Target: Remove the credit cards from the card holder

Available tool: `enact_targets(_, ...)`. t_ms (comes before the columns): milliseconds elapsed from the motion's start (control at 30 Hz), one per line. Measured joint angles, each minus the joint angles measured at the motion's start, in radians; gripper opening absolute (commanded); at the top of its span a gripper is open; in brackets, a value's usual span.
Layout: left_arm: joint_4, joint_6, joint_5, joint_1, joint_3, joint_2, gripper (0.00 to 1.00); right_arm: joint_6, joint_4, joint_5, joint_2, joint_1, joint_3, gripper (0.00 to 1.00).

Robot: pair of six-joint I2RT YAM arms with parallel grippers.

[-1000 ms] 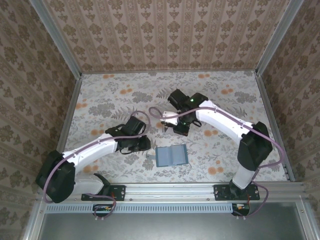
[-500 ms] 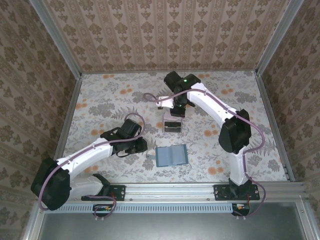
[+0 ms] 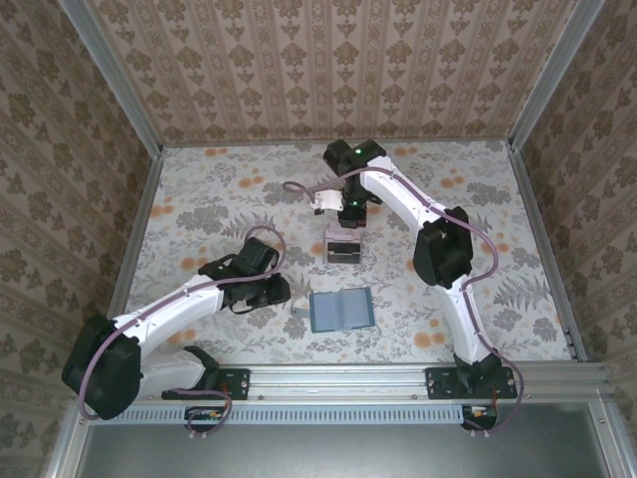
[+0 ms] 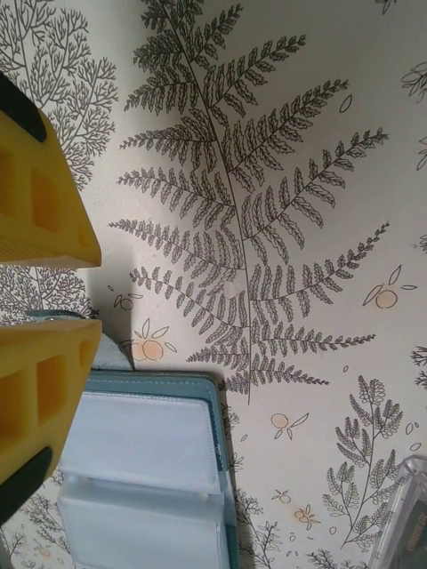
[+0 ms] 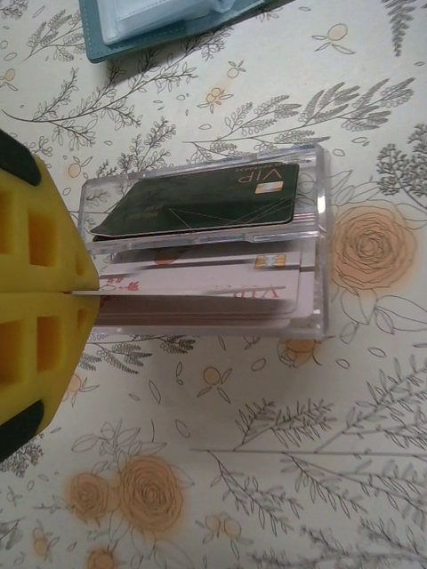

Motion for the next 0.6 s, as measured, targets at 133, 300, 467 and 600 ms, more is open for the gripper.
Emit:
enact_targets(133, 0.0, 0.0, 0.0, 0.004, 0.0, 0.0, 0.24, 0.0, -0.01, 0.0, 0.033, 0.0, 0.016, 0.14)
enact_targets(300, 0.0, 0.0, 0.003, 0.009, -0.004, 0.0, 0.24, 0.007, -0.01, 0.0, 0.048, 0.0, 0.018, 0.22)
enact_targets(467, 0.0, 0.0, 0.003, 0.01, -0.005, 0.0, 0.24, 0.016, -0.009, 0.001, 0.048, 0.0, 0.033, 0.23)
enact_targets(600, 0.0, 0.001, 0.003, 0.022, -0.005, 0.0, 0.26, 0.045, -0.002, 0.001, 0.046, -0.003, 0.031, 0.3)
